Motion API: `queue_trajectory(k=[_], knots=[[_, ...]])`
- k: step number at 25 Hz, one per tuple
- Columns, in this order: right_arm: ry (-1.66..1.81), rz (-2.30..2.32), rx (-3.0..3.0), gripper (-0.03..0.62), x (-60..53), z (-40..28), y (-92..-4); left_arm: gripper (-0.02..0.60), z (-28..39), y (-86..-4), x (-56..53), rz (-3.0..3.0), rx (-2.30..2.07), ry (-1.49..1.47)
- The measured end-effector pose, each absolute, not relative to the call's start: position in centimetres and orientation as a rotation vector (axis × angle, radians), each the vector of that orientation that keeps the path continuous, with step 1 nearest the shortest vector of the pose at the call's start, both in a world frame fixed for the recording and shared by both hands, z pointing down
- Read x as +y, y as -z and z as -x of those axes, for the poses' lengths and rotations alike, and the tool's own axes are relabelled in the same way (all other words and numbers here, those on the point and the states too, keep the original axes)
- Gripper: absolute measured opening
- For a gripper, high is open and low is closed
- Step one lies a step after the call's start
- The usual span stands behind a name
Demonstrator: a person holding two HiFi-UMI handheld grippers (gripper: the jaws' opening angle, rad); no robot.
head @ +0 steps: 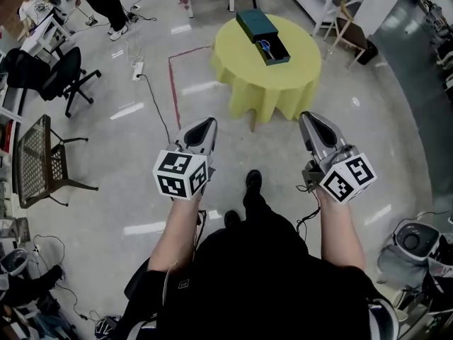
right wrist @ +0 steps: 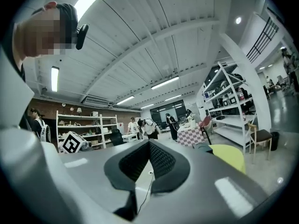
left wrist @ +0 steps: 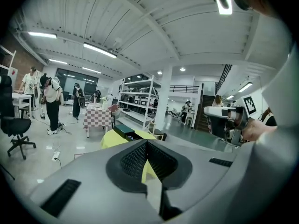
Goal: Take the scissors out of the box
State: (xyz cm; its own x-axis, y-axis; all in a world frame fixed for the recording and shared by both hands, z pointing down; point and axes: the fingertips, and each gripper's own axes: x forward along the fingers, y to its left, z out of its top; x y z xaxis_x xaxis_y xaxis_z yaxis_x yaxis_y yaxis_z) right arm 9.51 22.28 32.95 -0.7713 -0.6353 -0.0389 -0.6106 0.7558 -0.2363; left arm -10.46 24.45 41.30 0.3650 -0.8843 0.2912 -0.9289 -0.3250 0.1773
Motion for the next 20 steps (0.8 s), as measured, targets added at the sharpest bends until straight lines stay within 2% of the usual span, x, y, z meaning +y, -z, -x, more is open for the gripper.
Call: queue_trajectory(k=[12, 20], knots=[[0.396, 0.923, 2.837, 0.011, 7.5, -9.9, -35.5, 0.006, 9.8, -41.9, 12.5, -2.280, -1.645, -0.303], [0.427, 0.900, 2.861, 0.011, 2.0, -10.0, -37.0, 0.006, 9.6, -41.8, 7.1, -2.271, -1.647, -0.330]])
